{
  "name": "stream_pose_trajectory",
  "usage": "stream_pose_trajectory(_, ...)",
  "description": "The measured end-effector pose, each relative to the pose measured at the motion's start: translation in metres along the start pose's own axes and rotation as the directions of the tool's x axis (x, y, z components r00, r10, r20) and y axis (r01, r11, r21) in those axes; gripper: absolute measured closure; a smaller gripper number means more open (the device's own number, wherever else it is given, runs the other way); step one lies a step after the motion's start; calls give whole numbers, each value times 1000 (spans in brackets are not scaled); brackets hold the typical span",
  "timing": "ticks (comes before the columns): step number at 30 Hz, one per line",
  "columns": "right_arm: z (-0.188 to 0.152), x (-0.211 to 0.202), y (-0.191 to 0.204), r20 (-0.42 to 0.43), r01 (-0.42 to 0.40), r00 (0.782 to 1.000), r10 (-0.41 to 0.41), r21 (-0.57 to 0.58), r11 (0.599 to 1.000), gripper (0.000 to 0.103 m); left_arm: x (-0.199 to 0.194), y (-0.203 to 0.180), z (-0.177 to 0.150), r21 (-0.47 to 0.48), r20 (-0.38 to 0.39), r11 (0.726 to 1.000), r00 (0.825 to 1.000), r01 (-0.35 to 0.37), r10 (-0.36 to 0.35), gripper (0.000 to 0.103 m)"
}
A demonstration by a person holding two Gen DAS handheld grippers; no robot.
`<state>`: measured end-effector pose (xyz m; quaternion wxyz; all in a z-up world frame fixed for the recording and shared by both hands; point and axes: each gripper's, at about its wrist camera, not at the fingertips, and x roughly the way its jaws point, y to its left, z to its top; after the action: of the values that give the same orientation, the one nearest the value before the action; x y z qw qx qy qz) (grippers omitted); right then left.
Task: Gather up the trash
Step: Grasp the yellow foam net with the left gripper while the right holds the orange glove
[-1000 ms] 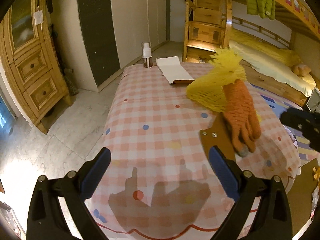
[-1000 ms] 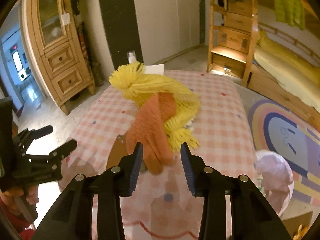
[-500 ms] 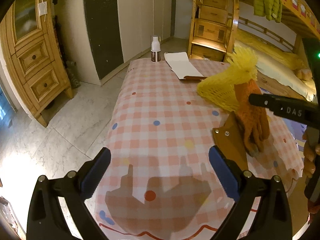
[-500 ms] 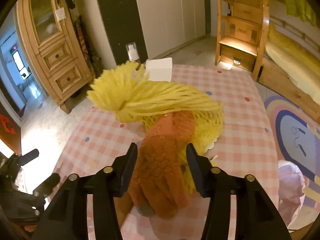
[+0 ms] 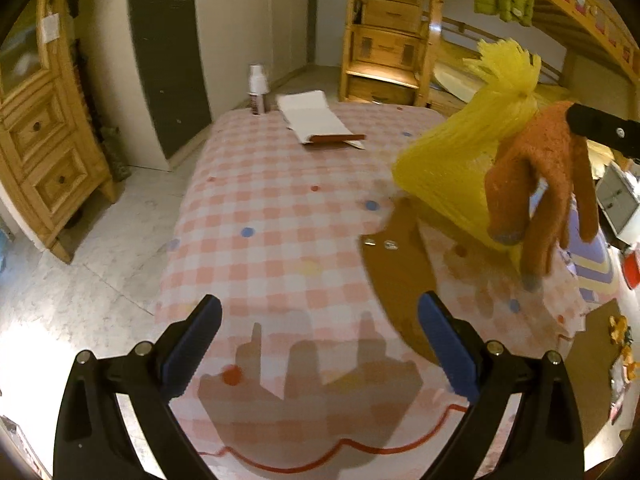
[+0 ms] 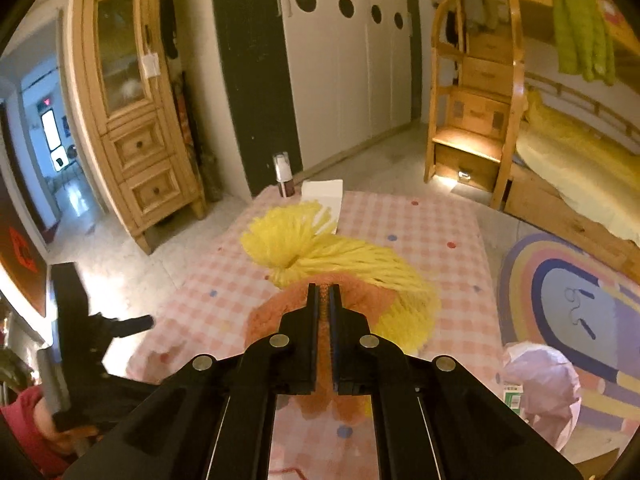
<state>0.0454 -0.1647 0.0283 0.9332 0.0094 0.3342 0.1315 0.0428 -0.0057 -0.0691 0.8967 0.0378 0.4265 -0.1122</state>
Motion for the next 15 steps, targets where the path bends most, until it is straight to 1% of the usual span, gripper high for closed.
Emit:
stream_pose_trajectory(1, -2, -1, -1, -15, 15, 1000, -15, -14, 1000, 98, 1, -4, 0, 4, -8, 1000, 1000, 15, -15, 8)
stream_pose_trajectory(3, -8, 6, -3, -65, 57, 996, -60, -51, 997, 98, 3, -11, -1, 14, -14, 1000, 1000, 15, -15, 8)
stream_pose_trajectory(7, -33, 21, -13, -160, 73, 984, -83, -67, 995, 98, -1, -21, 0, 37, 1, 999, 1000, 24, -24, 8)
stream_pose_trajectory(9, -49, 27, -22, -192, 72, 978, -78, -40, 997, 98, -3, -25, 3, 55, 22, 998, 999, 31, -32, 9)
stream_pose_trajectory(10, -55, 28, -26, -199, 69, 977, -72, -26, 997, 98, -4, -28, 5, 64, 28, 997, 999, 36, -38, 13)
stream_pose_trajectory(12, -67, 30, -37, -212, 65, 975, -60, 14, 998, 98, -6, -36, 12, 91, 39, 993, 996, 72, -75, 18)
stream_pose_trajectory(15, -80, 30, -50, -214, 64, 976, -49, 64, 996, 98, -11, -45, 24, 91, 47, 986, 989, 137, -142, 19)
